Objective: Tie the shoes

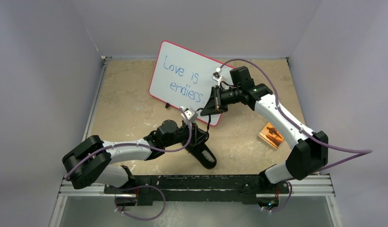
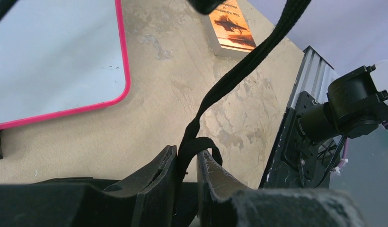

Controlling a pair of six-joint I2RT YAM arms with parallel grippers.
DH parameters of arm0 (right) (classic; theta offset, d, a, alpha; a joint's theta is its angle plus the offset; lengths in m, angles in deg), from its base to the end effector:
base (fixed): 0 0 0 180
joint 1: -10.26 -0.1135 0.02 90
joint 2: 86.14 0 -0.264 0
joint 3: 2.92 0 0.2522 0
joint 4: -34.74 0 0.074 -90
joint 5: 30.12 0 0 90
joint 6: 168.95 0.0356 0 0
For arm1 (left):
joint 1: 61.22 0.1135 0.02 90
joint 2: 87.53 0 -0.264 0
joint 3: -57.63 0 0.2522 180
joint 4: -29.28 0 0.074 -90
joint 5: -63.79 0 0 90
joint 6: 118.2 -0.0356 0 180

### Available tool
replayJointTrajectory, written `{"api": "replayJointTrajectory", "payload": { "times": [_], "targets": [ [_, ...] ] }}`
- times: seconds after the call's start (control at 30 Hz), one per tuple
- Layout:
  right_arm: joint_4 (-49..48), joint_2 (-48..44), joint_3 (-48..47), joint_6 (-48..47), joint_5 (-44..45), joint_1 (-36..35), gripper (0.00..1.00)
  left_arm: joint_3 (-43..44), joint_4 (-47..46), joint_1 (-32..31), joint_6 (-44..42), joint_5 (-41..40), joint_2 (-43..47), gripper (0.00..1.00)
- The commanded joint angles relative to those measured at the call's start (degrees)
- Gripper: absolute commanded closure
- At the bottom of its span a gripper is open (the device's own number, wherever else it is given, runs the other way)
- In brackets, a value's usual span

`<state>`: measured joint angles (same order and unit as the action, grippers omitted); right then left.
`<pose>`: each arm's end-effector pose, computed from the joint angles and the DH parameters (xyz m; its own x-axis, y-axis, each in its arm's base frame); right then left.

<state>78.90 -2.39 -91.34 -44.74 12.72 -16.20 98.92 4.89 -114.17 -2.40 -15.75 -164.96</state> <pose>0.2734 0.1652 0.3340 -0.9260 -0.0339 -0.3760 -0.3494 0.4542 0.8195 0.1593 -0.2217 0.2002 -0.4987 -0.0498 -0.8654 0.7496 0.4765 -0.4594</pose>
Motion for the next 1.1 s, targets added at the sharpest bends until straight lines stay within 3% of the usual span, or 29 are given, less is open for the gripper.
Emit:
{"api": "replayJointTrajectory", "payload": {
  "times": [0.0,0.1,0.27,0.33,0.43,0.5,0.8,1.07],
  "targets": [
    [-1.73,-0.64,-0.39,0.49,-2.6,0.17,1.0,1.77,-4.73,-0.23,-0.92,-0.82,0.26,0.77],
    [-1.85,-0.95,0.2,1.06,-3.24,0.17,1.0,2.73,-5.01,-0.23,-0.99,-0.28,-1.16,0.7],
    [-2.03,-0.87,-0.47,0.67,-2.52,0.18,1.0,3.79,-6.29,-0.27,-1.37,-0.94,-3.04,0.7],
    [-1.64,-0.94,-0.49,0.59,-2.57,0.16,1.0,4.03,-6.74,-0.23,-1.29,-1.41,-3.35,0.76],
    [-1.14,-1.2,-0.43,0.65,-3.07,0.13,1.0,4.06,-6.42,-0.23,-1.29,-1.58,-3.35,0.95],
    [-1.23,-1.21,-0.37,0.77,-3.5,0.18,1.0,3.48,-5.11,-0.25,-1.2,-1.74,-2.27,1.0],
    [-1.84,1.46,-2.94,-2.99,1.17,0.03,1.0,-1.82,-3.47,-0.36,4.07,-2.23,4.97,1.0],
    [-10.31,7.46,-4.59,4.24,3.58,-3.53,1.0,-4.35,-6.52,-0.78,6.33,-4.92,5.42,1.0]
  ]
}}
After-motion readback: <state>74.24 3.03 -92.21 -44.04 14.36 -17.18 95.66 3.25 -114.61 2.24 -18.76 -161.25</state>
